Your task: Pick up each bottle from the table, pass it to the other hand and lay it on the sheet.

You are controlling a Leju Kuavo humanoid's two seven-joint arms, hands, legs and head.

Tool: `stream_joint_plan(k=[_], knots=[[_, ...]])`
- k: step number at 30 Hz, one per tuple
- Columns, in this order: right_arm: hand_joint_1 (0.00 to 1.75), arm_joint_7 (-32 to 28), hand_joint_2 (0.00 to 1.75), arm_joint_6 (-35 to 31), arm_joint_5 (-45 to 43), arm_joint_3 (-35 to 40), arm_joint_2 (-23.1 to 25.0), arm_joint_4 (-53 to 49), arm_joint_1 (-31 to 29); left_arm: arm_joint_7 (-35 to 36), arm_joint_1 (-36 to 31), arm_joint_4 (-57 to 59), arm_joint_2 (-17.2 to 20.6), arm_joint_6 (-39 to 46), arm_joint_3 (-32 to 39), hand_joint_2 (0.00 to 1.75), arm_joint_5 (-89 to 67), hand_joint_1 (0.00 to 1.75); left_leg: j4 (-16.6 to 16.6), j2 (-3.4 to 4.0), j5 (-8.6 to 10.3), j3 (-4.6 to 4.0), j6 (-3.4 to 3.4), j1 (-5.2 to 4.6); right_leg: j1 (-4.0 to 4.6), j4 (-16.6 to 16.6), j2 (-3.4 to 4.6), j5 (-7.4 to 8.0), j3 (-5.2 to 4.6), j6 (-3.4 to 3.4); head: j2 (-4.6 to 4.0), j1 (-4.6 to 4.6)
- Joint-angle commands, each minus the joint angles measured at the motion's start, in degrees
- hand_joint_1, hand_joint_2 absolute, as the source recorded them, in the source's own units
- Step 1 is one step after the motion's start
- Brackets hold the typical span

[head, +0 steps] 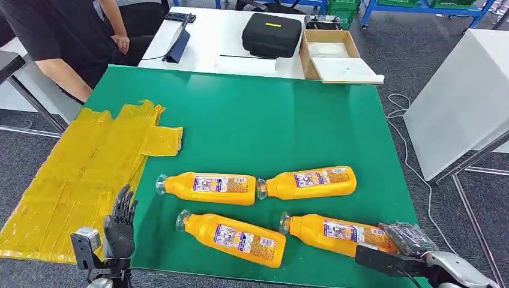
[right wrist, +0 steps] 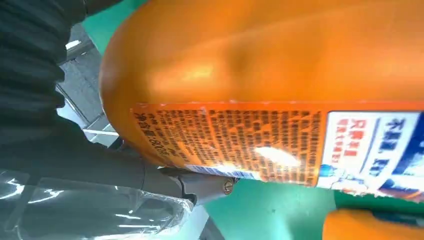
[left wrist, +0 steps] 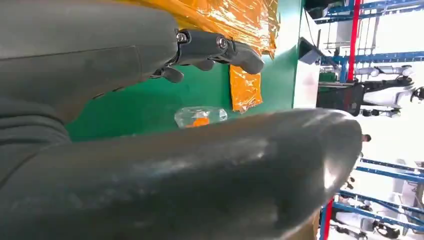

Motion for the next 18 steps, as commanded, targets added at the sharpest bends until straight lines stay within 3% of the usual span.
stream_joint_plan(k=[1,5,12,18], knots=[[1.75,3.29,1.75,-1.32,-1.33,-11.24,-1.18,-16.12,13.85,0.17,-1.21,1.91,-0.28,-0.38,0.52,0.00,-1.02,0.00,0.04,-0.27,-0.02,-0.06,-0.25,-0.06,-0.06,0.13,-0.33,-0.15,-0.03,-0.14,0.00,-0.02],[1.75,3.80,1.75,-1.69,-1.51,-15.65,-1.68,-19.86,18.75,0.17,-0.78,1.31,-0.66,0.00,0.62,0.00,-0.94,0.00,0.03,-0.32,-0.03,-0.16,-0.23,-0.10,-0.09,0.11,-0.42,-0.15,-0.10,-0.12,0.00,-0.02],[1.75,1.12,1.75,0.07,-0.93,-17.90,0.11,-15.14,12.34,0.17,0.43,0.39,-1.26,-0.29,1.06,0.00,-0.94,0.00,-0.03,0.01,0.01,-0.23,-0.16,-0.10,-0.08,0.00,-0.11,0.01,-0.25,-0.08,0.00,-0.04],[1.75,0.14,1.75,2.05,1.22,-22.91,4.10,-17.74,13.53,0.17,-1.38,2.31,-1.25,-0.47,0.00,0.00,-1.70,0.00,-0.04,-0.15,0.12,-0.28,-0.02,-0.09,-0.05,-0.04,-0.29,0.04,-0.26,-0.02,0.00,-0.02]])
